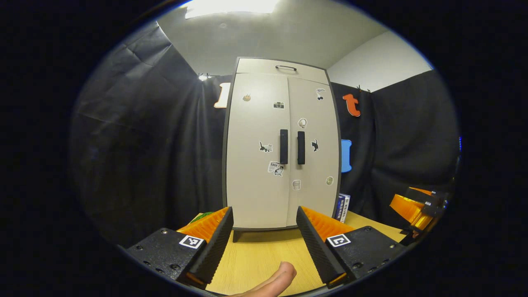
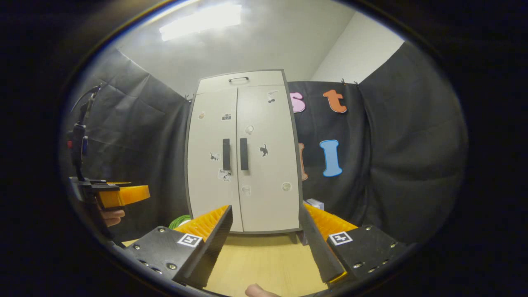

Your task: Grab one shoe with the right hand and put it into the shoe cabinet, grab the other shoe with the left hand and put it into the shoe cabinet; then close the right door with the right hand and the left door with the left hand.

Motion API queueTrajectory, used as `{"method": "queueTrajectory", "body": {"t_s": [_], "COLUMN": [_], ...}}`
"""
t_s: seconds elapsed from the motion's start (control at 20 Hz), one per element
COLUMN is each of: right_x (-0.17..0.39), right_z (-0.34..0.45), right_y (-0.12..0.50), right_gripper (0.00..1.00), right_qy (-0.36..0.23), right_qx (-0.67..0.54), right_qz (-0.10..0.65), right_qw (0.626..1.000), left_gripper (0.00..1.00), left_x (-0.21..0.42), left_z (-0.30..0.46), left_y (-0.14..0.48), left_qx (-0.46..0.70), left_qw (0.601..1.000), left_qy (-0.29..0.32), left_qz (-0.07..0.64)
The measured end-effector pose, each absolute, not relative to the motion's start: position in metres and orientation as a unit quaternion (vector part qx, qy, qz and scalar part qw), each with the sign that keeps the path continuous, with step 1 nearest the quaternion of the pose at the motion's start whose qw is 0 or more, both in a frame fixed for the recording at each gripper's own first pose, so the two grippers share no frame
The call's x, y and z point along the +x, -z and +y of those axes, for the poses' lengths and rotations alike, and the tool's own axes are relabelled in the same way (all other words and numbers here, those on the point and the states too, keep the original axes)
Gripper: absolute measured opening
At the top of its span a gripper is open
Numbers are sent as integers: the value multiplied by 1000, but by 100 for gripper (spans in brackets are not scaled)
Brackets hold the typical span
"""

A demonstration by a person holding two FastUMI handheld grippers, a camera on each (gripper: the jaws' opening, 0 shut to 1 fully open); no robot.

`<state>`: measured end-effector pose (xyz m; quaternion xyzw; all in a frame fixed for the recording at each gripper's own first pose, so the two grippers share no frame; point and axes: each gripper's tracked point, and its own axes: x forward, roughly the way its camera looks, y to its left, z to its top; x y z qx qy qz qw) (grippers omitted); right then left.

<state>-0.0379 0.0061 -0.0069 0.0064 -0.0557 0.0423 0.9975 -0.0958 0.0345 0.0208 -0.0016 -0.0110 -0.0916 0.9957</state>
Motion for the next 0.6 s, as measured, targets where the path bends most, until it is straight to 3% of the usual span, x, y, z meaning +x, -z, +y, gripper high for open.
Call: {"method": "queueTrajectory", "body": {"t_s": [0.6], "right_x": [-38], "right_z": [9], "right_y": [2], "right_gripper": [94], "right_qy": [-50], "right_qx": [16], "right_qz": [-68], "right_qw": [996], "left_gripper": [90], "left_x": [-105], "left_z": [38], "left_y": [-27], "left_qx": [-20], "left_qw": [996], "left_qy": [87], "left_qz": [-4]}}
